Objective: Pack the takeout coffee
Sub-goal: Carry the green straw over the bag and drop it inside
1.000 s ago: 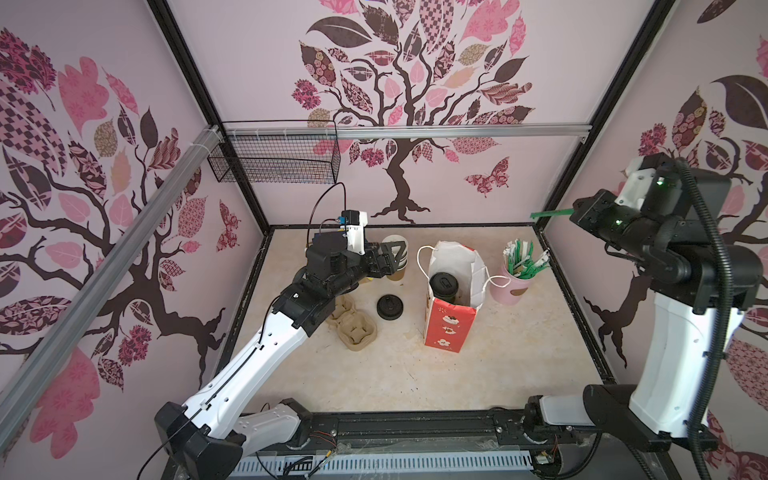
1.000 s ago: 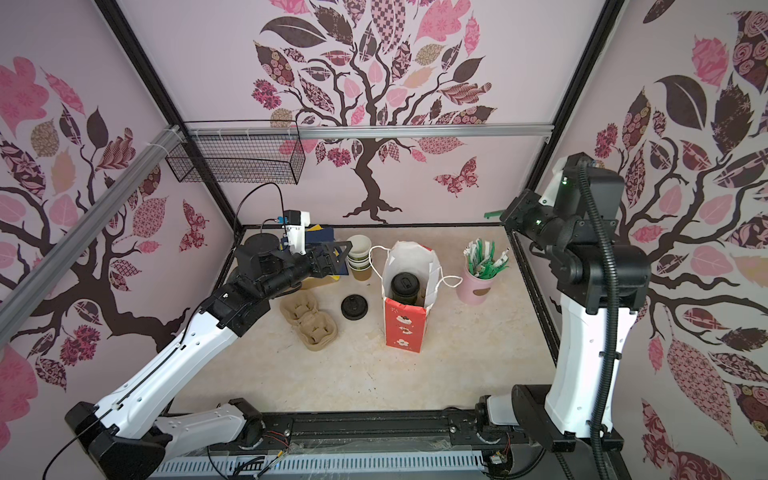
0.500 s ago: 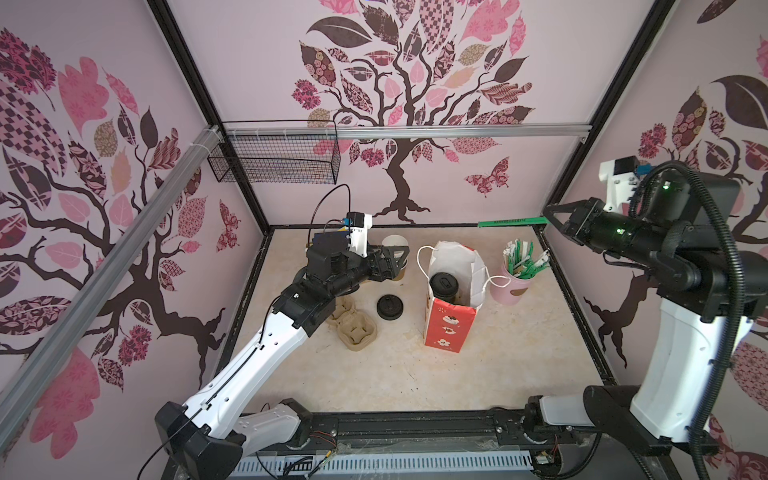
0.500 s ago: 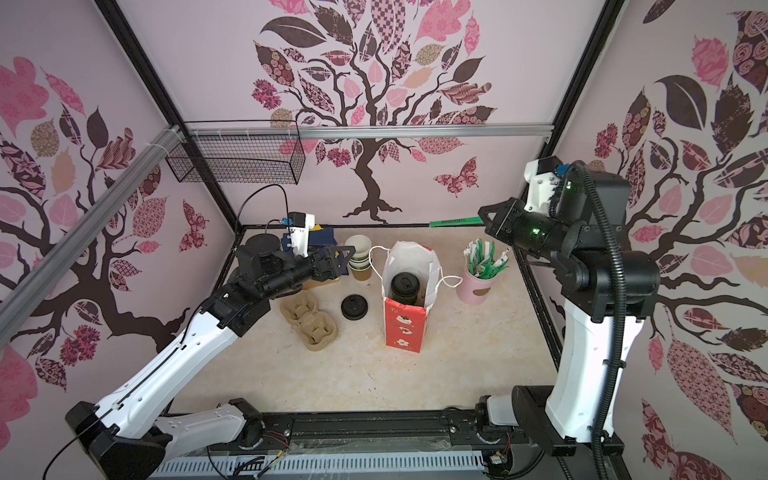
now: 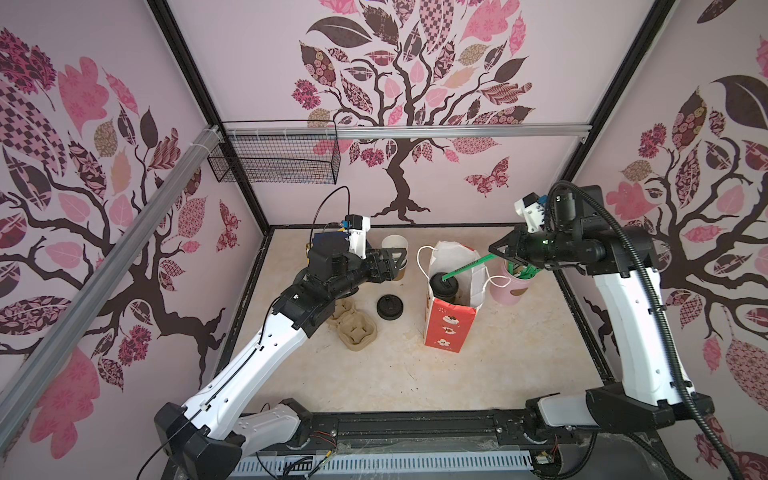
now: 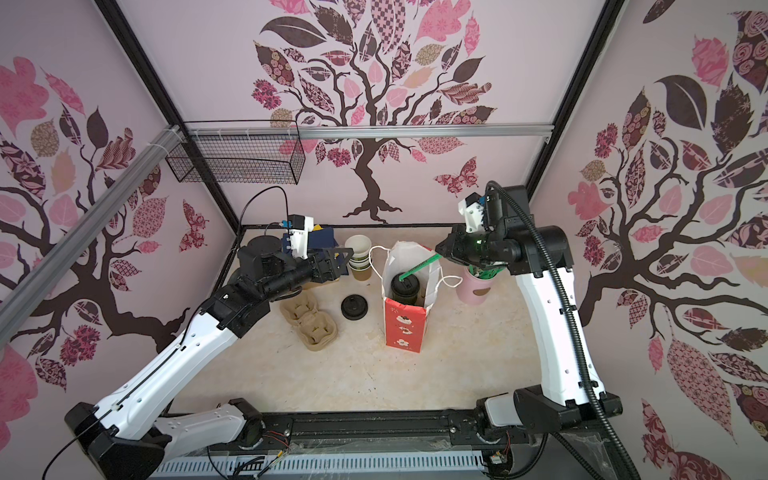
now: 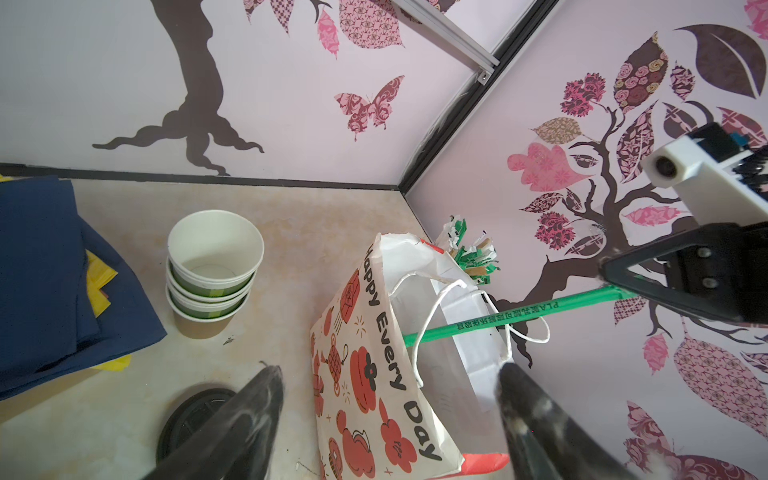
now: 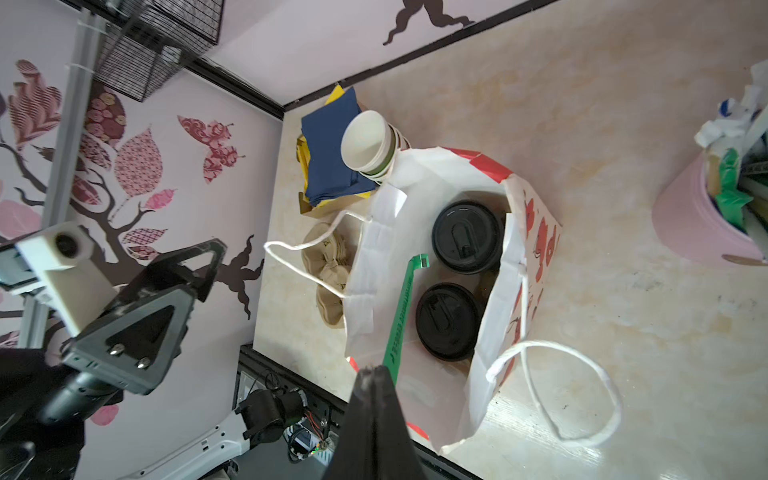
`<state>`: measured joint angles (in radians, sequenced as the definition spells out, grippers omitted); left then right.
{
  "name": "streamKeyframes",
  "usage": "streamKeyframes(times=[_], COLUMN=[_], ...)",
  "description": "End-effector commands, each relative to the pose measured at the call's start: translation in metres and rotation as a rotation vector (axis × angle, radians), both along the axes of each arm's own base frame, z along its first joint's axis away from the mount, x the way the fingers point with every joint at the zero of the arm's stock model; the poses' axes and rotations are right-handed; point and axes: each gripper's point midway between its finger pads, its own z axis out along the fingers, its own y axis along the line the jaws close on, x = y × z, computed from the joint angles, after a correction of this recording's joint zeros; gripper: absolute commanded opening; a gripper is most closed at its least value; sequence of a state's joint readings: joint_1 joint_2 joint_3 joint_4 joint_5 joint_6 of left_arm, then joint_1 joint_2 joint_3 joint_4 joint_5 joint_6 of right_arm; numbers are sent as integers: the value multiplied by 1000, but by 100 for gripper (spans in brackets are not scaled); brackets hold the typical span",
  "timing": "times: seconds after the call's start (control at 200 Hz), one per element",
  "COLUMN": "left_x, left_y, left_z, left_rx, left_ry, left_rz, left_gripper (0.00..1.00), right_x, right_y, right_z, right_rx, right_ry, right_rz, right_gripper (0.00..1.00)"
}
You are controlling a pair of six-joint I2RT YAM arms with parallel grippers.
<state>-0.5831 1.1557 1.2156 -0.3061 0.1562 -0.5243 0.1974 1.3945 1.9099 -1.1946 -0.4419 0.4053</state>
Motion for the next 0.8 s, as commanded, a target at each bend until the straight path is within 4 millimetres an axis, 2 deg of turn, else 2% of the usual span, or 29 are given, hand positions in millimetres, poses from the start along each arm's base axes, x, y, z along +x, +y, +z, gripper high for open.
streamKeyframes(times=[0.0, 0.135, 0.345, 0.385, 0.45, 0.55, 0.65, 0.72, 0.795], left_x=[-5, -8, -14, -15, -15, -15, -14, -12, -11], left_y=[14, 26, 37, 37, 38, 38, 36, 34, 32], left_z=[-8, -9, -11, -12, -12, -11, -9, -8, -7], left_rx=[22, 29, 28, 28, 28, 25, 22, 17, 11], left_ry=[12, 9, 14, 14, 13, 9, 2, -4, -12], left_rz=[53, 100, 137, 140, 143, 144, 138, 134, 128], left_gripper=[83, 84, 84, 83, 84, 84, 84, 84, 84], right_x=[24, 39, 37, 36, 32, 24, 14, 9, 9], right_y=[3, 7, 44, 48, 51, 49, 39, 25, 3], right_z=[-1, -20, -56, -61, -65, -56, -34, -15, 6], right_rx=[-41, -47, -165, -174, -175, -178, -199, -237, -290], right_ry=[-86, -101, -98, -91, -81, -98, -141, -179, -222], right_rz=[-30, -63, 32, 45, 63, 81, 76, 30, -56], right_gripper=[0, 0, 0, 10, 17, 37, 53, 58, 59])
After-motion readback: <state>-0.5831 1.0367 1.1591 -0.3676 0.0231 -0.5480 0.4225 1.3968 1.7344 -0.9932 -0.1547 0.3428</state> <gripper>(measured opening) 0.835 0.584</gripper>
